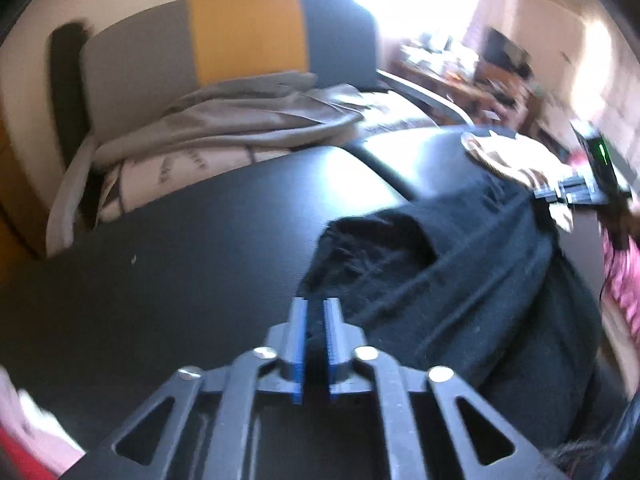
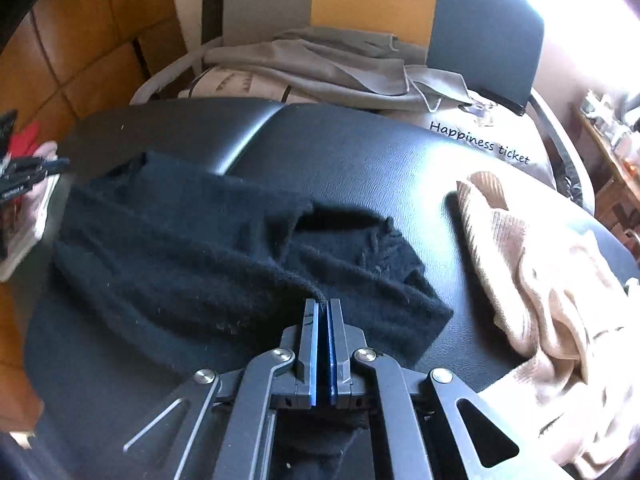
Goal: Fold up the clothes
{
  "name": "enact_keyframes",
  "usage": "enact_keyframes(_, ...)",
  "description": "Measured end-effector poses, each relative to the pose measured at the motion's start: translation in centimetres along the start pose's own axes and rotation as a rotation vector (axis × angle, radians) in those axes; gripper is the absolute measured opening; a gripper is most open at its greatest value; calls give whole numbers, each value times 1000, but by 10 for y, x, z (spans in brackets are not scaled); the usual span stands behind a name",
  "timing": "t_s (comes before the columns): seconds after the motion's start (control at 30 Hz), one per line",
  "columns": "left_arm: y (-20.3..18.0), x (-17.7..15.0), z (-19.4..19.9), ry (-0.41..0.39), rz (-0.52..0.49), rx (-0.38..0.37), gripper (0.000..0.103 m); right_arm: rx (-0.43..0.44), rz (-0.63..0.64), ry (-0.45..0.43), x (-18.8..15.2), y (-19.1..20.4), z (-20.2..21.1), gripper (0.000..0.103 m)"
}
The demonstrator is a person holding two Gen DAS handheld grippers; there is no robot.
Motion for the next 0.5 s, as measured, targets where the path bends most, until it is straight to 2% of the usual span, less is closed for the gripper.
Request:
enact_keyframes(0.1,-12,7,-13,70,-109,-56,27,8,0,6,-7,0,-4,4)
enact_keyframes(0.2,-17,11,-28,170,-222,-56,34,21,-7,15,-11,3,-12,4)
enact_keyframes(0.33,-29,7,-49,323,-318,-163,46,24,11,27,-13,7,-22,5)
enact_keyframes(0.4,-36,2,-63,394,-366,-186,50,30,8,34,-13,7,-26,5)
enact_keyframes(0.5,-41,-3,-78,451,-355,-207,50,35,1,42,-13,7,-31,5)
Point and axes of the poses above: each gripper's, at about its wrist camera, not at the fingertips, and z roughly against the way its jaws point, y to its left, x to its top, the point moved 6 cm from there along -z, roughly the way its jaws point, and after that the axes turned 9 degrees about -x, right-handed, at the moved point
